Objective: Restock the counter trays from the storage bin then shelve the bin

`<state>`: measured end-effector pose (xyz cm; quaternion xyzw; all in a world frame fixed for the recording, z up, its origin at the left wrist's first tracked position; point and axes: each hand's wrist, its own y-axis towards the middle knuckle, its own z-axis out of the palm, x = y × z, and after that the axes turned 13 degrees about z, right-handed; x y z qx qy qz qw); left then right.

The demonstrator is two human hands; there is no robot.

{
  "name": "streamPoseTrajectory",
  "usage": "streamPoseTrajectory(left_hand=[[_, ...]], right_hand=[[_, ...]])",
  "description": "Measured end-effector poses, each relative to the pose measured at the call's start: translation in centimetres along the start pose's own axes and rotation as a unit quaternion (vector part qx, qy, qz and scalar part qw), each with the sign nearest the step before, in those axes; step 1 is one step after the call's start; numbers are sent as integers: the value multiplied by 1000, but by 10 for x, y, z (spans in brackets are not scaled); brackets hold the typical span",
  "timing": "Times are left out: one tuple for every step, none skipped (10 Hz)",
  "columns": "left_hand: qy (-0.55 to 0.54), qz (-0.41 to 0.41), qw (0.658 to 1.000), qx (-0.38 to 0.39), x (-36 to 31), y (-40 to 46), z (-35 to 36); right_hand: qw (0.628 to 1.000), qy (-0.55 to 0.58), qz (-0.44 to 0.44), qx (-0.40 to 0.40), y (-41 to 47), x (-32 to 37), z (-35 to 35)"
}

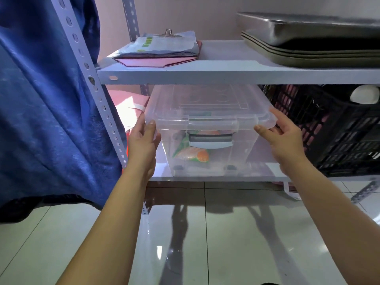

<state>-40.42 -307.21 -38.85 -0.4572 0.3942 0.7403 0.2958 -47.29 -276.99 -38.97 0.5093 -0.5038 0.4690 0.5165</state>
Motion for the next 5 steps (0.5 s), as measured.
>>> streamPoseTrajectory(left_hand=[[-6, -7, 1000, 13, 6, 1, 2], [-7, -10, 1000, 6, 9, 4, 2], [6, -2, 1000, 4, 13, 10, 1], [5, -10, 1000, 11, 15, 9, -2], [57, -38, 997, 23, 16, -4, -7]], right_hand=[[999, -36, 7, -7, 10, 0, 1], [999, -44, 5, -8, 10, -3, 0], [998, -54, 3, -27, 11, -4, 0], [998, -61, 24, -6, 2, -2, 4], [993, -120, 18, 4, -18, -3, 3]])
